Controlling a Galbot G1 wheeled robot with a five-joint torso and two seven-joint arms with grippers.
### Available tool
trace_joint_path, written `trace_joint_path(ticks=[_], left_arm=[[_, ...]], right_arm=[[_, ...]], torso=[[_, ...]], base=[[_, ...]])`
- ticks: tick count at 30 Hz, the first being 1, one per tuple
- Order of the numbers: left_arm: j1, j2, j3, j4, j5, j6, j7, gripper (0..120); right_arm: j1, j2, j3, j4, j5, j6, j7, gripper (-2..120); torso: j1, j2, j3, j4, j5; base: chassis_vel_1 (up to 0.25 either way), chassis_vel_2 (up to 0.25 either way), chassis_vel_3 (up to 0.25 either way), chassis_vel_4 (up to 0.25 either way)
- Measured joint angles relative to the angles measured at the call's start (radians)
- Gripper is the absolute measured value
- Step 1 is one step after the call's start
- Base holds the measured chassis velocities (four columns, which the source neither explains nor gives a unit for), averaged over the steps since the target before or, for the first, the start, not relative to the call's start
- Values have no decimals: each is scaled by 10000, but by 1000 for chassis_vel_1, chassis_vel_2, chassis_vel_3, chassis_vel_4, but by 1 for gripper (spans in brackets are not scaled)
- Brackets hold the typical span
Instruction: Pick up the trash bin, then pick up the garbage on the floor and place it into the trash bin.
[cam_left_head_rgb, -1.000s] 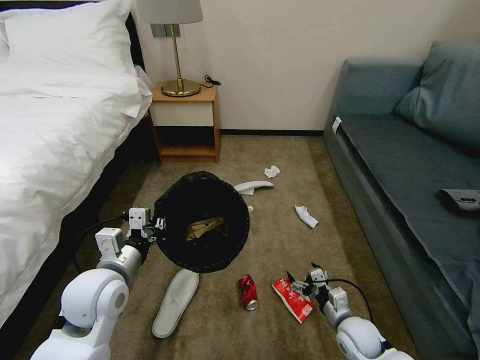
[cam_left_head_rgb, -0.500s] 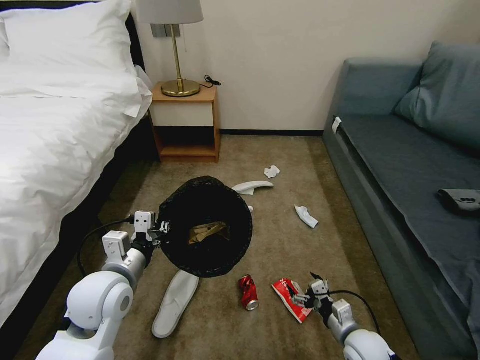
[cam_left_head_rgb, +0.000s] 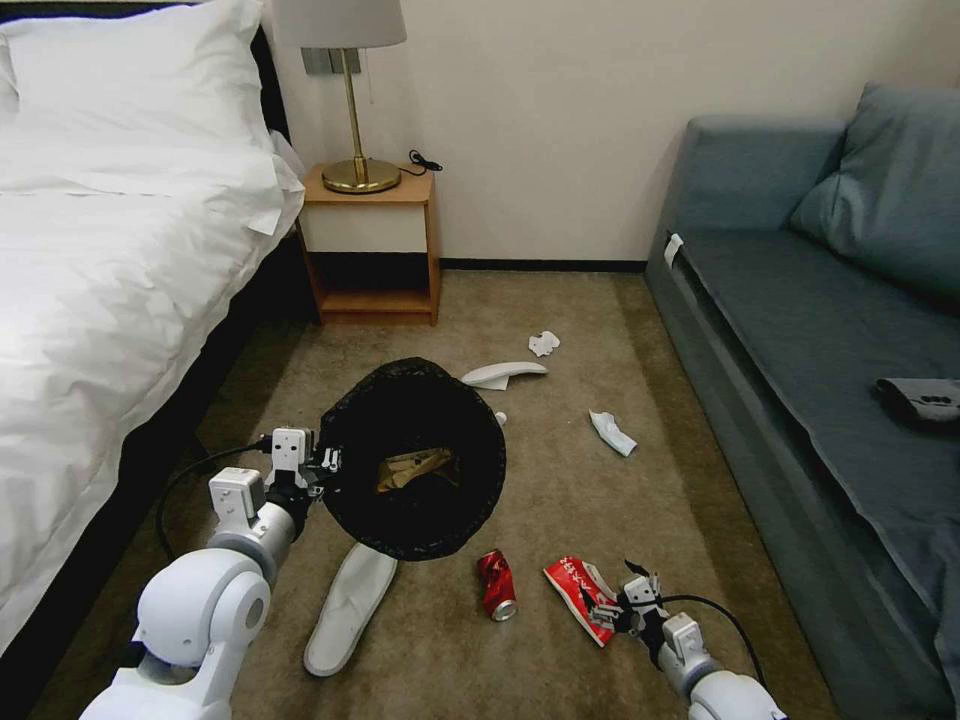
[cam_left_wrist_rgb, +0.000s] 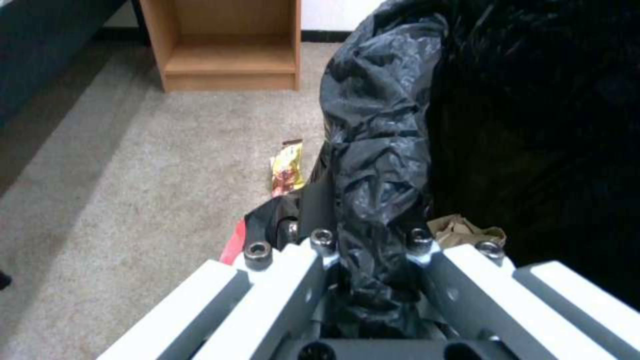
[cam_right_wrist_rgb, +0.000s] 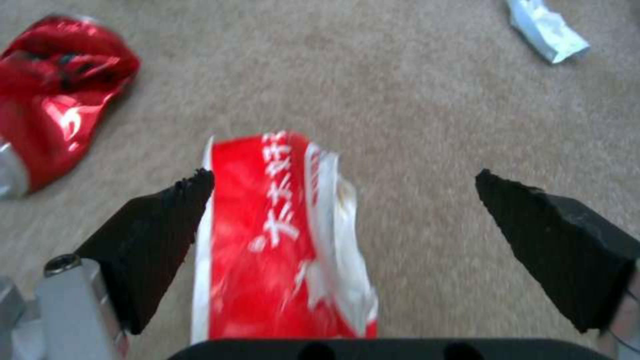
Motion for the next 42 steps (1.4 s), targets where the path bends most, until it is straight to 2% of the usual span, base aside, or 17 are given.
trace_joint_path(ticks=[25, 38, 41, 42], left_arm=[[269, -39, -22, -105, 289, -88, 96, 2], [448, -49, -98, -190, 388, -175, 127, 2], [460, -52, -101, -228, 395, -182, 131, 2], [478, -53, -103, -255, 399, -186, 134, 2]], right_arm=[[880, 1514, 50, -1980, -529, 536, -261, 100], [941, 1917, 268, -2805, -852, 922, -373, 100], [945, 1969, 332, -2943, -924, 1055, -426, 94], [942, 1979, 355, -2992, -976, 1130, -458, 88]], torso=[[0, 0, -1, 2, -1], [0, -1, -1, 2, 0], [0, 0, -1, 1, 0], [0, 0, -1, 1, 0]], base=[[0, 0, 0, 0], [0, 0, 0, 0], [0, 0, 0, 0], [0, 0, 0, 0]])
